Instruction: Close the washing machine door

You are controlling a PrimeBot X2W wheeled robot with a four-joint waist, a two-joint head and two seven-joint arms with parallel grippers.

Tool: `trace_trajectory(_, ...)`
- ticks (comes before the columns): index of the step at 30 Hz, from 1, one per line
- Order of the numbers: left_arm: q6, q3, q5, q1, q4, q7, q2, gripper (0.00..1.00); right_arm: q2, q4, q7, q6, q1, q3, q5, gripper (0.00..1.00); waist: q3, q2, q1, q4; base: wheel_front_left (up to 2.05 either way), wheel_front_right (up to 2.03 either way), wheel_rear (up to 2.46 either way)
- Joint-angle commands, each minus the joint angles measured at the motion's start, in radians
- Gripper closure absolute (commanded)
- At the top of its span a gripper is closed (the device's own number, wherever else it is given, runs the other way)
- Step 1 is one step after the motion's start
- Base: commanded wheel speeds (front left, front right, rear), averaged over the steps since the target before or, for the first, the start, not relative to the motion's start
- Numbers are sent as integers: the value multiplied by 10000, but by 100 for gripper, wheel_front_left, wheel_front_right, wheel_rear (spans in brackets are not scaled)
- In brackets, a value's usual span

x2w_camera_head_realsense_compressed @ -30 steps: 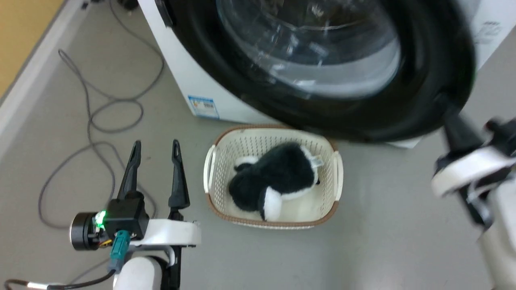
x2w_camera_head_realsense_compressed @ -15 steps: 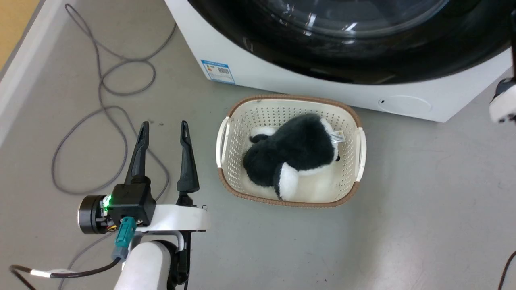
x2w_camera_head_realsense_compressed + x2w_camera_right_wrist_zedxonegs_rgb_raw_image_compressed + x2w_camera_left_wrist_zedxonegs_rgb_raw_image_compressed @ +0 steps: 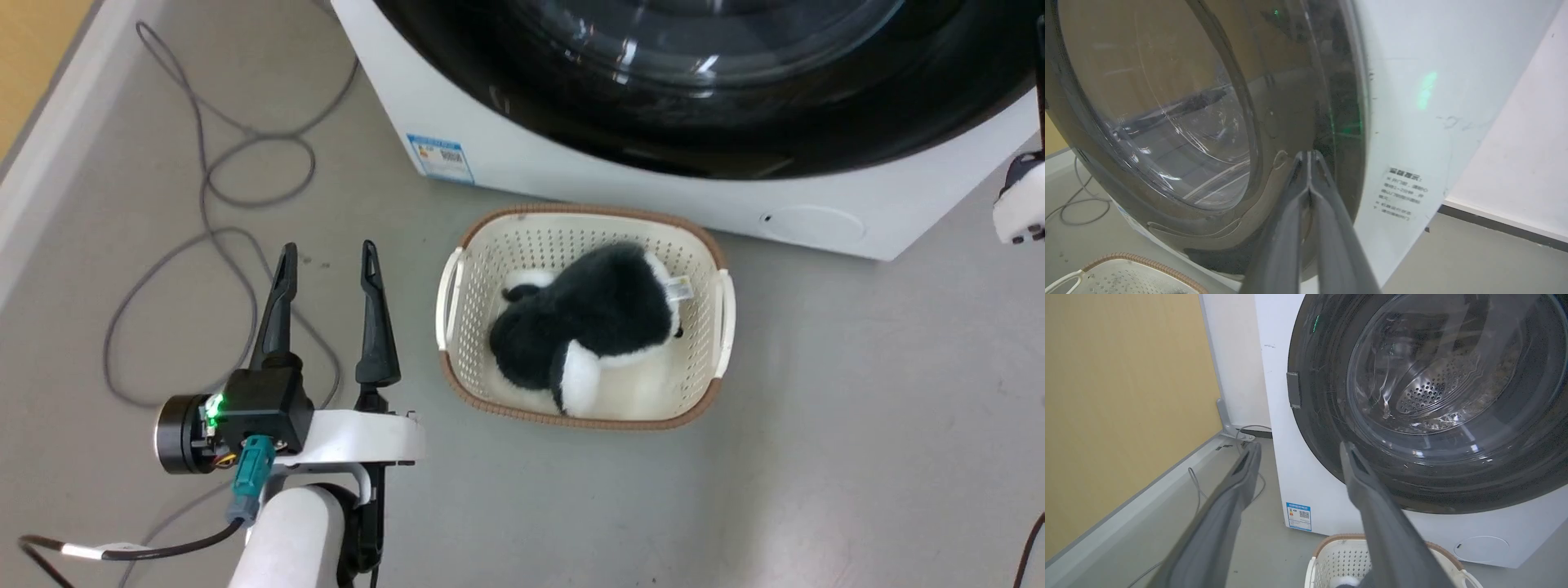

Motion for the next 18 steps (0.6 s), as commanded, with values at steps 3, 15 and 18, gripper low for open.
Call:
trace_trajectory(3,-9,152,80,145,74,-53,-8,0,191,-665,-36,-15,683,-262,-45,100,-410,0,0,-221,0,0,0)
trace_trajectory(15,-320,847,539,768,444,-53,57,0,1607,-4301,-36,-15,3700,-1007,-831,100,-1823,0,0,-1396,0,0,0)
trace_trajectory(18,-356,938,612,965,525,-53,65,0,1897,-4664,-36,-15,4350,-971,-858,78,-2127,0,0,-1628,0,0,0)
